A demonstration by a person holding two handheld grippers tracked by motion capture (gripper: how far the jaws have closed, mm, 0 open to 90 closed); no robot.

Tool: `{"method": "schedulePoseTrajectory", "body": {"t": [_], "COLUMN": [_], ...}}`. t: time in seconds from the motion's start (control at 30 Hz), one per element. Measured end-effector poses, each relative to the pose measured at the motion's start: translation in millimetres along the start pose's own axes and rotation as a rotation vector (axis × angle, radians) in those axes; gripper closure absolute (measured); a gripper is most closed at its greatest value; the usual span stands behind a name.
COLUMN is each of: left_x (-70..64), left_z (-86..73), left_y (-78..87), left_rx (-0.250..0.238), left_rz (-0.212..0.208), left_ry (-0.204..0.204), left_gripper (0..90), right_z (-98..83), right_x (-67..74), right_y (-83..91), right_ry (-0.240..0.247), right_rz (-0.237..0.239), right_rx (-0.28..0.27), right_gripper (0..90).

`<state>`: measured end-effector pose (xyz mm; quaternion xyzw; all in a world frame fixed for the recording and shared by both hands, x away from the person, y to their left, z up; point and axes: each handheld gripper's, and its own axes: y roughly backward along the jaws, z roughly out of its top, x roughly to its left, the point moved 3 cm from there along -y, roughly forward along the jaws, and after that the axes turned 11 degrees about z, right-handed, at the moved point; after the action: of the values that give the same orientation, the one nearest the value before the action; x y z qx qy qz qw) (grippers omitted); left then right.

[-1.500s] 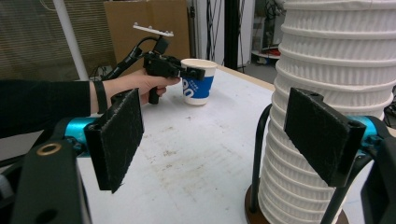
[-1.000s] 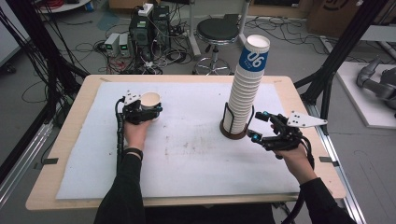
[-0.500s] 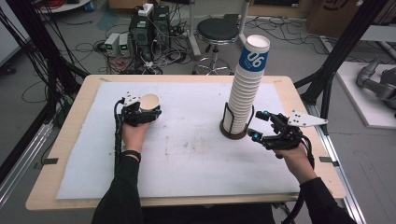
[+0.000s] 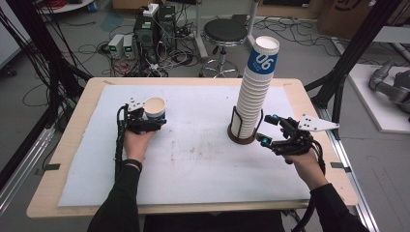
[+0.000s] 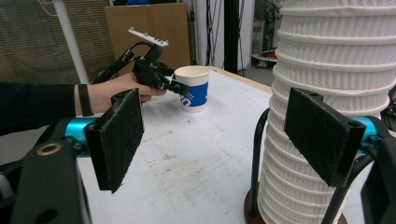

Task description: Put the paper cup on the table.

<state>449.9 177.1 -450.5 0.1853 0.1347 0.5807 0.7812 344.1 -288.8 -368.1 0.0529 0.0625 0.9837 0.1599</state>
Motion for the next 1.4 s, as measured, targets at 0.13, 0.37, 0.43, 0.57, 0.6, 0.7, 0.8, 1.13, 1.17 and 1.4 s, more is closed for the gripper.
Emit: {"method": "schedulePoseTrajectory", "body": {"t": [0.13,0.37,0.43,0.57,0.6,0.7,0.8,1.13,1.17,1.4], "left_x": [3.6,-3.2,-7.0,-15.0,-17.5,-23.6,-31.2,-55.5,-57.5,-75.0], "left_z": [-4.4,1.2,1.9,3.7,5.4,13.5,21.7,19.6,18.8,17.3], "left_y": [16.7,54.5,64.3,84.2,88.6,103.0,115.6,117.5,116.3,112.6], "left_rx": [-0.007,-0.069,-0.093,-0.138,-0.141,-0.15,-0.22,-0.274,-0.266,-0.237], "left_rz": [-0.01,-0.024,-0.031,-0.104,-0.111,-0.138,-0.181,-0.216,-0.221,-0.242], "left_ry": [-0.008,-0.056,-0.057,-0.043,-0.048,-0.063,-0.071,-0.145,-0.142,-0.179], "left_gripper": [1.7,1.7,1.8,1.8,1.8,1.8,1.9,1.9,1.9,1.9], "right_z": [0.1,-0.9,-2.7,-6.7,-7.3,-10.8,-13.7,-17.2,-16.9,-16.6], "right_x": [-0.2,-0.3,0.2,-0.8,-1.3,-1.3,-2.1,-0.9,0.2,1.1], "right_y": [0.1,-0.3,-0.5,-0.3,-0.3,0.8,0.7,-1.3,-1.8,-3.1], "right_ry": [0.001,-0.007,-0.011,-0.016,-0.009,0.006,0.002,-0.006,0.0,-0.003], "right_rz": [0.0,-0.001,0.005,-0.011,-0.019,-0.045,-0.048,-0.033,-0.034,-0.038], "right_rx": [-0.002,0.009,0.012,0.028,0.034,0.07,0.085,0.102,0.106,0.125], "right_gripper": [20.6,20.6,20.6,20.5,20.5,19.3,18.3,18.4,18.4,18.4]}}
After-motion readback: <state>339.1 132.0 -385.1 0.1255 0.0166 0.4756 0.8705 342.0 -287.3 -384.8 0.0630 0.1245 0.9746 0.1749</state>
